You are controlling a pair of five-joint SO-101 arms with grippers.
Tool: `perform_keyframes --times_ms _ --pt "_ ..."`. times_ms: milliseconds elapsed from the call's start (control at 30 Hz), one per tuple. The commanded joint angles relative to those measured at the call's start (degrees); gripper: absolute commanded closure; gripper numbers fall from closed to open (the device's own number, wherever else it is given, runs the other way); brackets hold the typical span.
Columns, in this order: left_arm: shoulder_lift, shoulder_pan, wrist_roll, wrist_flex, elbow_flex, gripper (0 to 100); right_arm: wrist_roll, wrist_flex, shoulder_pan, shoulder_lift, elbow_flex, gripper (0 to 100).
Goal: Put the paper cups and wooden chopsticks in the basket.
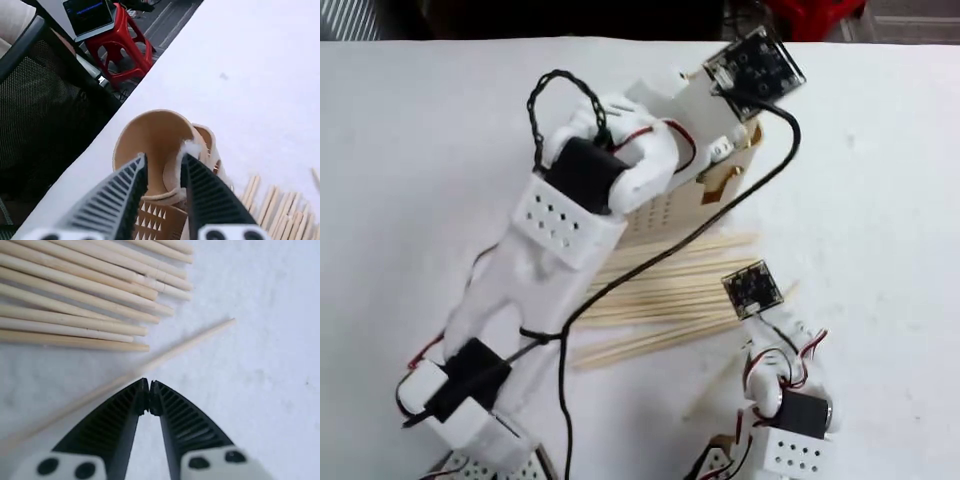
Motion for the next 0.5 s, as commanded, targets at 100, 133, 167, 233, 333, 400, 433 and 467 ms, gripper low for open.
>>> perform_keyframes --times_ms 100,133,167,233,333,400,433,467 --pt "7.69 -3.21 3.43 -9.67 6.24 88 0.62 0.04 -0.13 -0.48 0.62 98.1" --pt "9.36 -3.38 3.43 -10.64 7.03 88 0.62 0.04 -0.13 -0.48 0.62 98.1" --pt "10.77 -3.38 3.34 -11.43 7.3 88 0.62 0.04 -0.13 -0.48 0.62 98.1" --pt "12.79 -3.47 3.25 -11.69 6.24 88 0.62 0.04 -0.13 -0.48 0.62 98.1" --pt "12.18 -3.56 3.25 -9.49 2.11 88 0.62 0.04 -0.13 -0.48 0.62 98.1" --pt "10.77 -3.56 3.43 -5.98 -2.2 88 0.62 0.04 -0.13 -0.48 0.62 98.1" --pt "9.98 -3.91 3.52 -4.04 -4.75 88 0.62 0.04 -0.13 -0.48 0.62 98.1" --pt "9.19 -4.53 3.69 -2.11 -7.38 88 0.62 0.04 -0.13 -0.48 0.62 98.1"
